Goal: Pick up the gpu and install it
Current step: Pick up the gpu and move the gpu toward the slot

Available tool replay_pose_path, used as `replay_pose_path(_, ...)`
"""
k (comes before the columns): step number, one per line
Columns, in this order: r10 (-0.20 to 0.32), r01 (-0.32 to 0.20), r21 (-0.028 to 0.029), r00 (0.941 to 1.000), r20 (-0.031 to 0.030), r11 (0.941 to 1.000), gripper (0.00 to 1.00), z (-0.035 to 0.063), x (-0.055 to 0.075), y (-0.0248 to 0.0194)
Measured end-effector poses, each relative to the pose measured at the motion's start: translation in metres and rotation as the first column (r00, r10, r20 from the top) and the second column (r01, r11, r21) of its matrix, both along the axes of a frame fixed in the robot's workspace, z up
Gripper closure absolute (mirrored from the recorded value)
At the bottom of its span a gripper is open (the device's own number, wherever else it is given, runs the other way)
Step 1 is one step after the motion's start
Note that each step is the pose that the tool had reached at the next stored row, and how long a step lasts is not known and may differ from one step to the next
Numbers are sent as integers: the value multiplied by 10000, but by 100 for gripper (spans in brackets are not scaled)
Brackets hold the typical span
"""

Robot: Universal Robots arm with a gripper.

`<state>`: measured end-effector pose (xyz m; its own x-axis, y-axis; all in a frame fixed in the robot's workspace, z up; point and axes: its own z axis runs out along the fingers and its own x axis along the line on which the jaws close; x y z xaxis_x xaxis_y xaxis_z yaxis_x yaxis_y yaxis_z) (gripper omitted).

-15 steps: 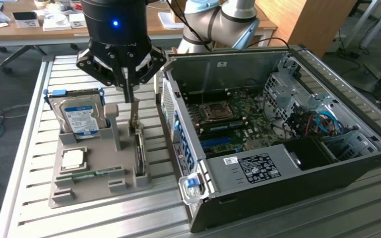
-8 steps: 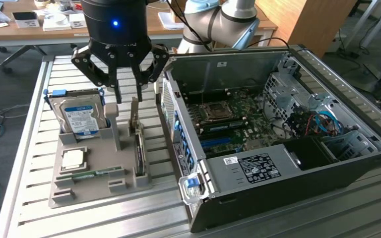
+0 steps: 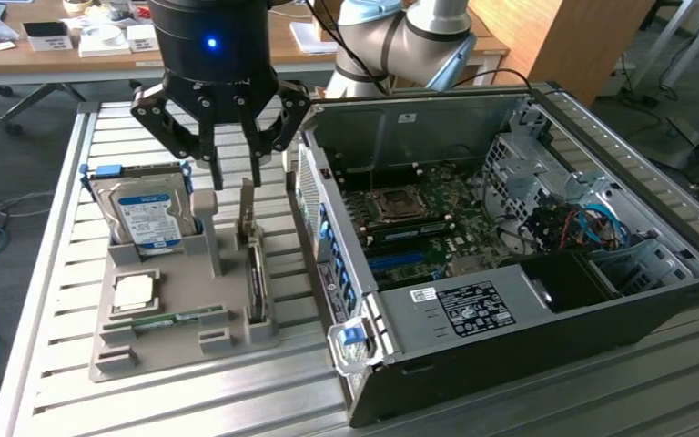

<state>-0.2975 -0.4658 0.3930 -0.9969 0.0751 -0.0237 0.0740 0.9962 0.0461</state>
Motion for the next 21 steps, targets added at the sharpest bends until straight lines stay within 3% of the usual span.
replay_pose_path(5, 0, 0, 0, 10000, 0, 10000, 57, 0, 0, 0)
replay_pose_path(6, -1, 1, 0, 10000, 0, 10000, 51, 0, 0, 0)
replay_pose_path(11, 0, 0, 0, 10000, 0, 10000, 51, -6, 0, 0)
replay_pose_path(21, 0, 0, -1, 10000, 0, 10000, 51, -144, 0, 0)
